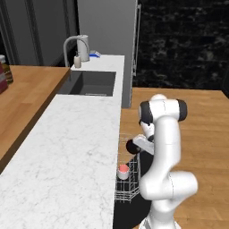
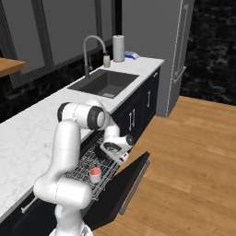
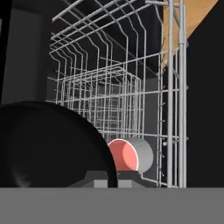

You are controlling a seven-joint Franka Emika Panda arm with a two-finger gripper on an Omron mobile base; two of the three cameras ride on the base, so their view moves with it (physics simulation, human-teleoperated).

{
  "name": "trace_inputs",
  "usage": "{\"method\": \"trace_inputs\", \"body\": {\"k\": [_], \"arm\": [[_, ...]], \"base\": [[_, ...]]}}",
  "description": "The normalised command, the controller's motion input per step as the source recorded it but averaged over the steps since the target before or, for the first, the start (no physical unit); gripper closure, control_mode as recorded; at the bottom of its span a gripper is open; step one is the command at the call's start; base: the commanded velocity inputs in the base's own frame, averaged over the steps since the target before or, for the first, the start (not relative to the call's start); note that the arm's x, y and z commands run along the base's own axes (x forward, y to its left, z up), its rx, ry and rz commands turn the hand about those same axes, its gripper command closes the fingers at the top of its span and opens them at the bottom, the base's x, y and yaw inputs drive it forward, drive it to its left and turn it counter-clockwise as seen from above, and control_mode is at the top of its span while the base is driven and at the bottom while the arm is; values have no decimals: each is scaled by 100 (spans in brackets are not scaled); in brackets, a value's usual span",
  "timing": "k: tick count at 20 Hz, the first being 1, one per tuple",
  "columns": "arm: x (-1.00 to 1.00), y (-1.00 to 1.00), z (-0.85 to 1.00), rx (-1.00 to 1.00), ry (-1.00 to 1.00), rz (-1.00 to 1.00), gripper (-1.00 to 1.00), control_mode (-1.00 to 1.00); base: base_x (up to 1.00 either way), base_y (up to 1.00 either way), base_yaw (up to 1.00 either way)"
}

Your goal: Pick up the cup and bowl from the counter, place them in the dishwasher, and close the dishwasher door.

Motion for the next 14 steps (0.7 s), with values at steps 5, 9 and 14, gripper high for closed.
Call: {"method": "trace_inputs", "body": {"k": [5, 9, 14], "arm": [[35, 3, -70, 0, 9, 0, 100, -100], [25, 0, -71, 0, 9, 0, 100, -100], [22, 2, -74, 0, 6, 0, 100, -100]], "base": [[0, 0, 0], [0, 0, 0], [0, 0, 0]]}}
